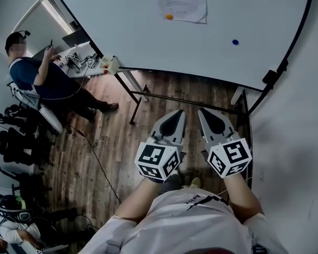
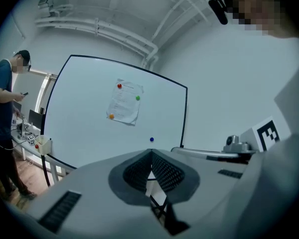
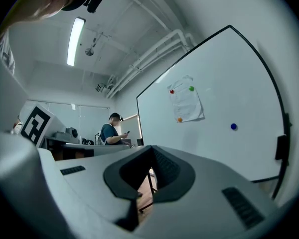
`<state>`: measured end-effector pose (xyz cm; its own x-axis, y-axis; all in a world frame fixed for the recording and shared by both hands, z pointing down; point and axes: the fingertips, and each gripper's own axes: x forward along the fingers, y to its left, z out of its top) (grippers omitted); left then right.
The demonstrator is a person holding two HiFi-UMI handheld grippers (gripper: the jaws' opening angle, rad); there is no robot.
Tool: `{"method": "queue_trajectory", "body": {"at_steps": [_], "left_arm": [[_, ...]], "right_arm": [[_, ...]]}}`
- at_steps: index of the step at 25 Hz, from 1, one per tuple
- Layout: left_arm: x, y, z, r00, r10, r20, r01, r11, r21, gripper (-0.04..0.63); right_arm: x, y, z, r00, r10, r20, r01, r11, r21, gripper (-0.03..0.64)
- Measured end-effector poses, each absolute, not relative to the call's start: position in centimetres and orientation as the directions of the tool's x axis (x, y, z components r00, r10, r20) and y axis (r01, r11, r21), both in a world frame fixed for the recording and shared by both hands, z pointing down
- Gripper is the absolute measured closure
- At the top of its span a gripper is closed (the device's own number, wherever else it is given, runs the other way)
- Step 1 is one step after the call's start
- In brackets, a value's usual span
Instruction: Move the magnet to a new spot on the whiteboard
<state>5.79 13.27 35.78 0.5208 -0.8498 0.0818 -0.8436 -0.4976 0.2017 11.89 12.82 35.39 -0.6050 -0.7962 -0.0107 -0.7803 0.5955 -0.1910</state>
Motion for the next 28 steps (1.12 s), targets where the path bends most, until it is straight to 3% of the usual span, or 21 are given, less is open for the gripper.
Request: {"method": "queue_trajectory", "body": {"at_steps": [19,28], "left_arm": [[1.5,-1.6,34.8,0.565,-0.825,0.030,-0.815,-0.552,0.178,0.584],[-1.4,-10.8,33.9,0.631,-0.776,0.004,-0.769,-0.625,0.136,0.584]], "right_arm": [[7.0,-0.4,33.2,-0.569,-0.822,-0.041,-0.810,0.568,-0.144,0.603],[4.3,-8.6,32.9,-0.466,-0.885,-0.018,-0.877,0.464,-0.124,0.603]]}}
